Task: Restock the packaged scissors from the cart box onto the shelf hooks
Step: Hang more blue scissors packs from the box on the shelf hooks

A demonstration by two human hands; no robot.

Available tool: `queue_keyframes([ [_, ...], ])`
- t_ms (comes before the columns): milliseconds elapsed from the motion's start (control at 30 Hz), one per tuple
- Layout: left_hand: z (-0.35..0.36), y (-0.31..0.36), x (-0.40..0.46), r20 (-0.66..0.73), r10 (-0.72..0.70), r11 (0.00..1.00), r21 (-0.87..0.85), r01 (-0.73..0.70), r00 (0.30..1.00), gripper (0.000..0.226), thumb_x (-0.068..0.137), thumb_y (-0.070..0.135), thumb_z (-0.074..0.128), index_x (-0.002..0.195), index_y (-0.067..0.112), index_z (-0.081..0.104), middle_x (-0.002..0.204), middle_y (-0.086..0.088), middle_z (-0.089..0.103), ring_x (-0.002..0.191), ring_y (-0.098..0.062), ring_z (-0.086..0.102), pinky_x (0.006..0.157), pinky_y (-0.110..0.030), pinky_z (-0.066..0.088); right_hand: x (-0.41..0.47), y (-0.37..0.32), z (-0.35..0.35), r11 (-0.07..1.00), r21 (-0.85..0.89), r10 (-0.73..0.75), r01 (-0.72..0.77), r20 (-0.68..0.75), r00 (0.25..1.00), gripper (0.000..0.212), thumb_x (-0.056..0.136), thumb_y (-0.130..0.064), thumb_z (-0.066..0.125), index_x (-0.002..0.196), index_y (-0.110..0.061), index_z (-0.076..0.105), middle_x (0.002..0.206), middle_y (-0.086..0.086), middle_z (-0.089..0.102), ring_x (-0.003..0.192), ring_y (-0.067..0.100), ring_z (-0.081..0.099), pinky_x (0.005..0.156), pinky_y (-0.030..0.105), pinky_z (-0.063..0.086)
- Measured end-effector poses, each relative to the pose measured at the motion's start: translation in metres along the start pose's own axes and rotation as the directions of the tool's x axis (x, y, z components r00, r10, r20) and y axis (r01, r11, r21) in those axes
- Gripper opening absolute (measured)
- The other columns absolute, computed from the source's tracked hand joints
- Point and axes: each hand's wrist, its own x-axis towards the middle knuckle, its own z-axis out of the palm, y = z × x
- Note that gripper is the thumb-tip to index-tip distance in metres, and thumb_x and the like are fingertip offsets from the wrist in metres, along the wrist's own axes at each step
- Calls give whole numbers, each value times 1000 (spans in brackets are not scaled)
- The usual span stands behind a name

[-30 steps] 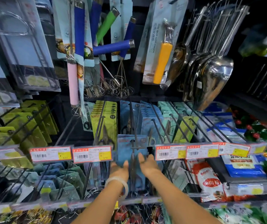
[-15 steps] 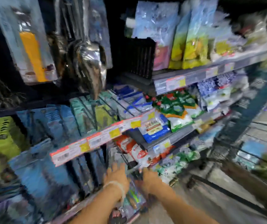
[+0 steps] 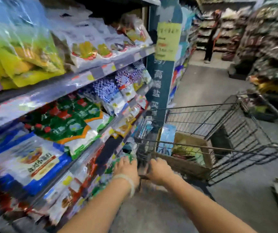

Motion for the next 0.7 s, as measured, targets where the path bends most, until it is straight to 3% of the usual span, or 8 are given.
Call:
queue_keyframes([
  [267,-14,80,109,17,151,984,92,-152,988,63,93,23,48,148,20,18,159,-9,1,147,-30,-2,118,-47,5,61,93,-36,984,103,157,-147,-101,982,52,82,-48,61,119,-14,50,122,12,49,113,31,49,93,39,45],
  [367,-17,96,161,37,176,978,109,-179,984,68,90,25,54,148,20,19,159,-9,2,147,-30,-2,118,-47,7,103,119,-48,971,145,207,-190,-116,971,50,82,-42,59,121,-13,49,122,13,50,111,32,51,92,39,46],
  [700,-49,138,374,155,214,975,34,-222,964,66,92,28,50,148,19,17,158,-9,7,146,-31,6,117,-46,16,294,203,-83,911,215,355,-351,25,935,45,89,-35,55,124,-9,45,127,14,48,117,31,46,95,37,40],
])
